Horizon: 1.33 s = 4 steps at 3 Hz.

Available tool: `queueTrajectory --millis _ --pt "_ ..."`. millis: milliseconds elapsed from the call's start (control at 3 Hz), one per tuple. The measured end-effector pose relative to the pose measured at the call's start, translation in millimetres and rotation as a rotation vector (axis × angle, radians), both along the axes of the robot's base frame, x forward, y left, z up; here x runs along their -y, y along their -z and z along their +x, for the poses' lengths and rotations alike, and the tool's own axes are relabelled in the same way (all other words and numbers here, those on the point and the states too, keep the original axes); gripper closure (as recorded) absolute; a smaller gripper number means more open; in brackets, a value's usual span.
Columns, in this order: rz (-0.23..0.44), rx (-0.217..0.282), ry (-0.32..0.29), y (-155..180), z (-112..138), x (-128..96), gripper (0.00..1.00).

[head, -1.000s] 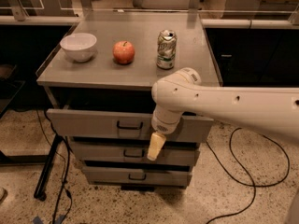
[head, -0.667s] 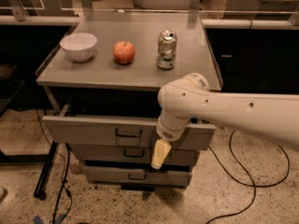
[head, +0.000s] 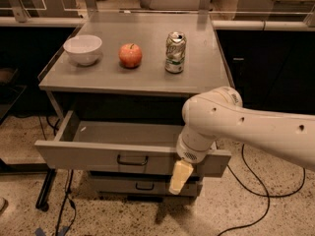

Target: Open top drawer

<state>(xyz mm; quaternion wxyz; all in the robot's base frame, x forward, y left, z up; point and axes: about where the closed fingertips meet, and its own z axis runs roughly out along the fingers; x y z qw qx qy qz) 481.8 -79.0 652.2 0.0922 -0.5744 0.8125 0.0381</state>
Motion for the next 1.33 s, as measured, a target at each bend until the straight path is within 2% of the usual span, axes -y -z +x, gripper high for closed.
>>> queueTrajectory --millis 333,667,1000,1333 --pt "-0.004 -0.047 0.006 0 -17 8 0.0" --pt "-0.01 -0.103 0.021 0 -57 23 0.0" --pt "-0.01 -0.103 0.021 0 -57 23 0.0" --pt "-0.024 -0.158 0.075 -11 -127 52 0.0"
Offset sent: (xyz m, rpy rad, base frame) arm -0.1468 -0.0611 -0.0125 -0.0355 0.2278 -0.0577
